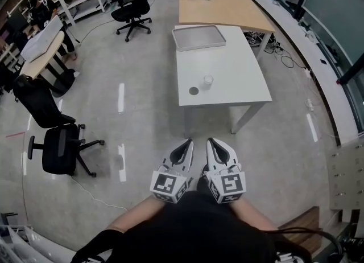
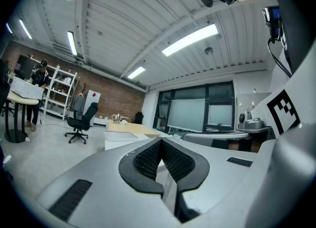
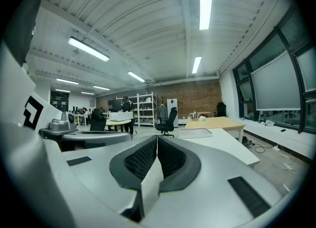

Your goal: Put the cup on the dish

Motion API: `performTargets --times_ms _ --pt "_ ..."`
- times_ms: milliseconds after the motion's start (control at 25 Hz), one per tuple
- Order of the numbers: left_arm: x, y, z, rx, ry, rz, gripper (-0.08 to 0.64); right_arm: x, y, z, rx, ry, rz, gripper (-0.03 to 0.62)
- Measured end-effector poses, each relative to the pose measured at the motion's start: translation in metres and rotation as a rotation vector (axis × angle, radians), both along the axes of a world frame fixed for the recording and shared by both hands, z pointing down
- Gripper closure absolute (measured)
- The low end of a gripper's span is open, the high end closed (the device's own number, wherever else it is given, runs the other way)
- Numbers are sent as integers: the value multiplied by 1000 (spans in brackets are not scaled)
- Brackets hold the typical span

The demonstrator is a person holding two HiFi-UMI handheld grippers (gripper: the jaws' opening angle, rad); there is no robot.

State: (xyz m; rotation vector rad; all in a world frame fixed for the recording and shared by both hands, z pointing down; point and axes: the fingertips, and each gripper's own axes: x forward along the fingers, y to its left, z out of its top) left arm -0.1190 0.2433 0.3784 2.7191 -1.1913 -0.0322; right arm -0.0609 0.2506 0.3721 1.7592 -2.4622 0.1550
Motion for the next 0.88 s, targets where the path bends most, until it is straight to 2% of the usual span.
performTargets --times_ms 200,560,880 --pt "21 -35 5 -14 -3 -8 560 20 -36 3 -1 -2 -18 578" --pt "60 -100 6 -7 -35 -43 558 60 -110 2 11 -28 -54 578" --pt "102 -142 -6 11 -56 -85 560 106 -156 -7 28 -42 -71 578"
